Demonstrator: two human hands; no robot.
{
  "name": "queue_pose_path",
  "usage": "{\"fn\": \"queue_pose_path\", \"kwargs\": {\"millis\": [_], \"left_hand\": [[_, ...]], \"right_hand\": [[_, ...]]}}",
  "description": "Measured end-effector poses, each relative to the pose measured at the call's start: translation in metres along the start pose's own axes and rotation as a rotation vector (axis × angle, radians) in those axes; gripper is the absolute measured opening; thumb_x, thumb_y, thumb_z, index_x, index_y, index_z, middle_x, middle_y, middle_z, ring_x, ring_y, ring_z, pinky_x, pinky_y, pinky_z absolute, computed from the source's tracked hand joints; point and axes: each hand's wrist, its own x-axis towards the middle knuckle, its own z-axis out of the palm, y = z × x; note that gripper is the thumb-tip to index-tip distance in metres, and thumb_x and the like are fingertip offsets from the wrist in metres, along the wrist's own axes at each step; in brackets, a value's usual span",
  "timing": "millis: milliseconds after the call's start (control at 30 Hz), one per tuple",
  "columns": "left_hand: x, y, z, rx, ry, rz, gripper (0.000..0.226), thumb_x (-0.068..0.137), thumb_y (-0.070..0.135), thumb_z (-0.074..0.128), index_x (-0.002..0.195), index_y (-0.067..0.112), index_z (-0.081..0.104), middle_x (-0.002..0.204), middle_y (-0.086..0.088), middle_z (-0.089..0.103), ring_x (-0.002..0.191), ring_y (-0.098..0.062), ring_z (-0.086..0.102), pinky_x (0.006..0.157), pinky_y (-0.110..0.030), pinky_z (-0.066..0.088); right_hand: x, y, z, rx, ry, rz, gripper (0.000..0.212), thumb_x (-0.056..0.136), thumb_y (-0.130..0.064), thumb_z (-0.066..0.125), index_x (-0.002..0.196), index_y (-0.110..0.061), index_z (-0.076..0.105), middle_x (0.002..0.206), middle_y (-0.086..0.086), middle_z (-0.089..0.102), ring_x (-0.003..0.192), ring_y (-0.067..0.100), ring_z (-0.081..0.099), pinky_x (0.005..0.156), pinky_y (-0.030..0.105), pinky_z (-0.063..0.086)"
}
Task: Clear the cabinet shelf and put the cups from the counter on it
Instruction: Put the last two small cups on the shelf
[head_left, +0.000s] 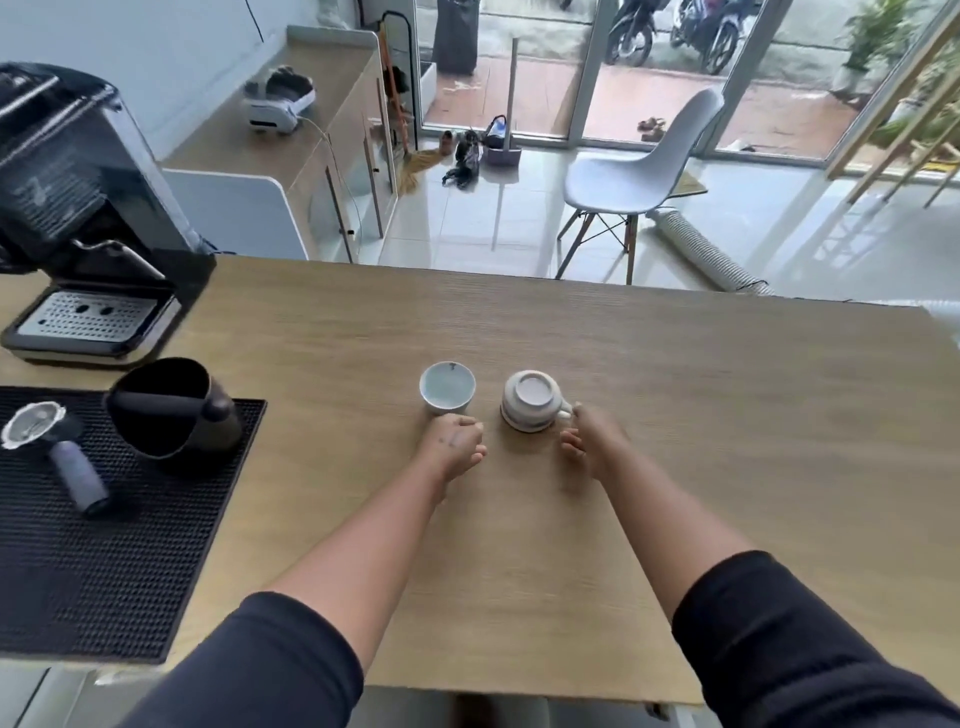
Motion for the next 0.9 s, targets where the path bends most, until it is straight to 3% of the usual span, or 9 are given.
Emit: {"fn": "queue_pose_path", "kwargs": {"millis": [100,200,267,333,433,600,667,800,900], "left_hand": [[0.021,0.002,0.027,0.029,-0.059,0.044,0.042,0.097,0.005,0.044,0.139,0.007,0.041,0.083,-0.003,0.052,0.081,-0.017,0.052,0.075,-0.027,0.048],[0.034,0.008,0.045,-0.030,-0.086,0.024,0.037,0.096,0.009,0.042,0.129,0.024,0.049,0.110,-0.007,0.055,0.099,-0.019,0.053,0.074,-0.031,0.045],[0.042,0.010,0.053,-0.091,-0.094,-0.001,0.040,0.095,0.015,0.041,0.132,0.024,0.052,0.135,-0.003,0.049,0.121,-0.022,0.050,0.084,-0.034,0.045],[0.045,0.013,0.059,-0.164,-0.086,-0.003,0.041,0.095,0.015,0.038,0.133,0.021,0.052,0.140,-0.006,0.049,0.128,-0.025,0.046,0.091,-0.035,0.042],[0.046,0.015,0.060,-0.253,-0.067,-0.001,0.033,0.095,0.023,0.043,0.125,0.014,0.054,0.137,-0.012,0.050,0.127,-0.028,0.048,0.092,-0.036,0.043],[0.037,0.010,0.061,-0.355,-0.132,-0.053,0.078,0.074,0.068,0.064,0.125,0.010,0.055,0.117,-0.013,0.067,0.108,-0.025,0.065,0.095,-0.041,0.051],[0.032,0.006,0.063,-0.370,-0.186,-0.026,0.090,0.064,0.067,0.074,0.124,0.003,0.055,0.114,-0.018,0.069,0.101,-0.024,0.069,0.090,-0.034,0.055],[0.023,0.001,0.068,-0.330,-0.238,-0.034,0.075,0.068,0.060,0.071,0.121,0.008,0.059,0.111,-0.012,0.070,0.099,-0.020,0.067,0.086,-0.031,0.055],[0.020,-0.008,0.073,-0.276,-0.157,-0.039,0.043,0.082,0.037,0.072,0.116,0.011,0.063,0.105,-0.011,0.068,0.092,-0.020,0.063,0.081,-0.031,0.050]], "right_hand": [[0.021,-0.003,0.005,0.007,-0.038,0.030,0.017,0.098,-0.027,0.048,0.095,-0.013,0.059,0.065,0.003,0.053,0.048,0.011,0.048,0.039,0.018,0.040],[0.028,-0.008,0.006,0.026,-0.067,0.021,0.016,0.097,-0.022,0.053,0.085,-0.013,0.059,0.066,0.004,0.054,0.053,0.012,0.050,0.048,0.021,0.047],[0.030,-0.007,0.003,0.045,-0.105,-0.017,0.015,0.095,-0.018,0.056,0.081,-0.012,0.058,0.069,0.005,0.055,0.061,0.014,0.054,0.057,0.024,0.049],[0.031,-0.006,-0.004,0.053,-0.161,-0.078,0.013,0.094,-0.016,0.059,0.082,-0.010,0.060,0.076,0.007,0.059,0.070,0.016,0.059,0.063,0.025,0.052],[0.028,-0.003,-0.019,0.002,-0.213,-0.231,0.016,0.092,-0.016,0.064,0.079,-0.007,0.066,0.082,0.011,0.065,0.076,0.018,0.065,0.077,0.030,0.056],[0.007,0.005,-0.045,-0.282,-0.157,-0.669,0.008,0.081,-0.019,0.078,0.078,-0.013,0.074,0.077,-0.002,0.071,0.070,0.008,0.065,0.070,0.023,0.053],[-0.002,0.012,-0.051,-0.315,-0.171,-0.837,0.006,0.075,-0.011,0.081,0.078,-0.011,0.076,0.091,0.000,0.071,0.079,0.004,0.067,0.072,0.018,0.053],[-0.006,0.030,-0.060,-0.320,-0.146,-1.062,0.011,0.073,-0.001,0.081,0.078,-0.009,0.077,0.096,0.000,0.068,0.087,0.005,0.069,0.076,0.023,0.057],[-0.005,0.044,-0.067,-0.383,-0.084,-1.234,0.015,0.075,-0.001,0.080,0.088,-0.009,0.076,0.100,0.004,0.068,0.089,0.017,0.069,0.073,0.032,0.060]]}}
